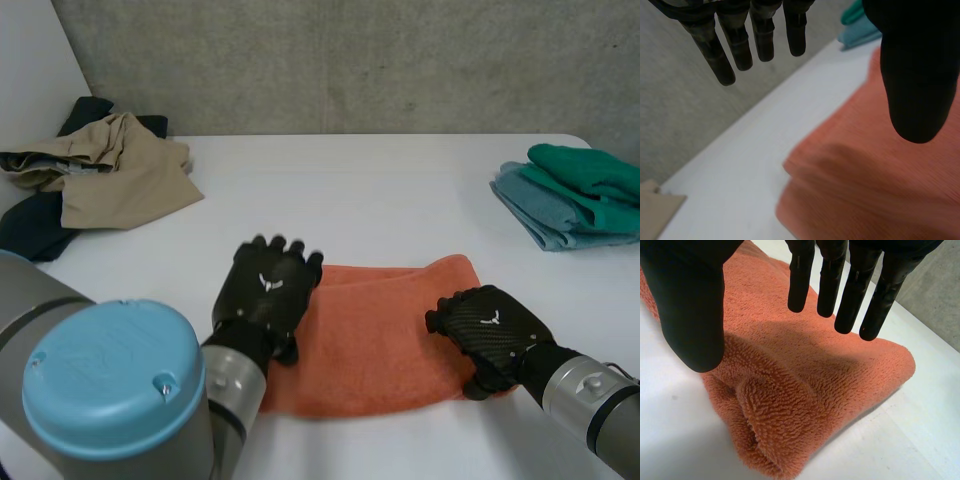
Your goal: Fold the laundry.
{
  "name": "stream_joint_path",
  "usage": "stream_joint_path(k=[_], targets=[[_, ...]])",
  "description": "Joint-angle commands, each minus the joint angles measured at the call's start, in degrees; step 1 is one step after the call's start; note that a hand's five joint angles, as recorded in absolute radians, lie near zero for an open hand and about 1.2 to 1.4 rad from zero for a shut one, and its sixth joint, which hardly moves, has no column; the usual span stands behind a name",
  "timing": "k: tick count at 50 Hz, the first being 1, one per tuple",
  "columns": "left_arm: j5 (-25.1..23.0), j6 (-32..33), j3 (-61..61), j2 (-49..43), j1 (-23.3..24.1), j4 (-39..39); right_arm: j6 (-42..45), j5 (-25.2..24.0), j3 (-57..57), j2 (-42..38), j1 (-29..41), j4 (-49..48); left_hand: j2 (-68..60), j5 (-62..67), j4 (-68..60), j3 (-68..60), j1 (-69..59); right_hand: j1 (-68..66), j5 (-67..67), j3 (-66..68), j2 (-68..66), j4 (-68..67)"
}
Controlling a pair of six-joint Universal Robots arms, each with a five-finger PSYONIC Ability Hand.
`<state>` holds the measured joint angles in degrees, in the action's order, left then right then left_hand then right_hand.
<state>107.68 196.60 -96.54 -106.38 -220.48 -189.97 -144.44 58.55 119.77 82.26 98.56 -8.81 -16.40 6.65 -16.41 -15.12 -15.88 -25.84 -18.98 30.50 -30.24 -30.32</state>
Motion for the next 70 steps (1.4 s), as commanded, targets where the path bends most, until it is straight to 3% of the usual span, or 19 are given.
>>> stream_joint_path(k=[1,7,15,19,24,29,38,45,55,64,70], targets=[[0.25,0.37,-4.78,-1.10,0.84,6.27,1.88,0.07,0.46,-0.08,-0.12,0.11,-5.59,5.34,-5.58,-6.87,-6.11,-9.98,-6.84,5.32,-5.58,-5.50],[0.42,0.37,-7.87,-1.64,0.84,6.99,1.97,0.25,0.55,-0.08,0.32,0.02,-6.42,6.18,-6.42,-7.71,-6.95,-9.98,-6.84,5.32,-5.58,-5.50],[0.42,0.46,-7.70,-4.27,-0.04,4.18,1.97,0.25,0.55,-0.08,0.23,0.02,-19.03,18.79,-19.03,-20.32,-19.56,-9.98,-6.84,5.32,-5.58,-5.50],[0.42,0.72,-6.91,-6.73,-1.44,1.63,1.97,0.25,0.55,-0.08,0.06,0.02,-33.31,33.06,-33.30,-34.59,-33.83,-10.82,-7.67,6.16,-6.42,-6.34],[0.77,4.23,-4.36,-9.19,-2.50,-3.29,1.97,0.34,0.55,0.01,-0.21,0.02,-63.07,62.83,-63.07,-64.36,-63.60,-11.83,-8.69,7.17,-7.43,-7.35],[1.21,11.43,0.38,-9.46,-2.50,-7.95,1.97,0.51,0.47,0.09,-0.21,-0.07,-63.60,63.35,-63.59,-64.88,-64.12,-12.34,-9.19,7.68,-7.93,-7.86],[0.95,29.79,19.70,-10.07,-1.36,-14.98,1.09,0.69,0.20,0.53,-0.21,-0.42,-63.60,63.35,-63.59,-64.88,-64.12,-11.84,-8.69,7.18,-7.43,-7.35],[1.30,25.52,16.24,-8.14,0.58,-15.08,0.91,0.95,-0.06,0.53,-0.21,-1.12,-63.60,63.35,-63.59,-64.88,-64.12,-8.98,-5.83,4.32,-4.57,-4.50],[2.62,21.73,-4.16,-9.27,-6.19,-17.44,0.91,0.87,-0.32,0.45,0.14,-1.04,-63.60,63.35,-63.59,-64.88,-64.12,-5.95,-2.80,1.29,-1.54,-1.46],[2.88,21.81,-8.13,-12.45,-5.75,-21.23,1.00,0.78,-0.06,-0.08,0.23,-1.12,-63.60,63.35,-63.59,-64.88,-64.12,-7.79,-4.65,3.13,-3.39,-3.31],[2.80,21.73,-8.83,-8.59,-5.40,-21.05,1.44,0.87,0.11,-0.78,0.06,-1.48,-61.79,61.54,-61.78,-63.07,-62.31,-8.30,-5.15,3.64,-3.90,-3.82]])
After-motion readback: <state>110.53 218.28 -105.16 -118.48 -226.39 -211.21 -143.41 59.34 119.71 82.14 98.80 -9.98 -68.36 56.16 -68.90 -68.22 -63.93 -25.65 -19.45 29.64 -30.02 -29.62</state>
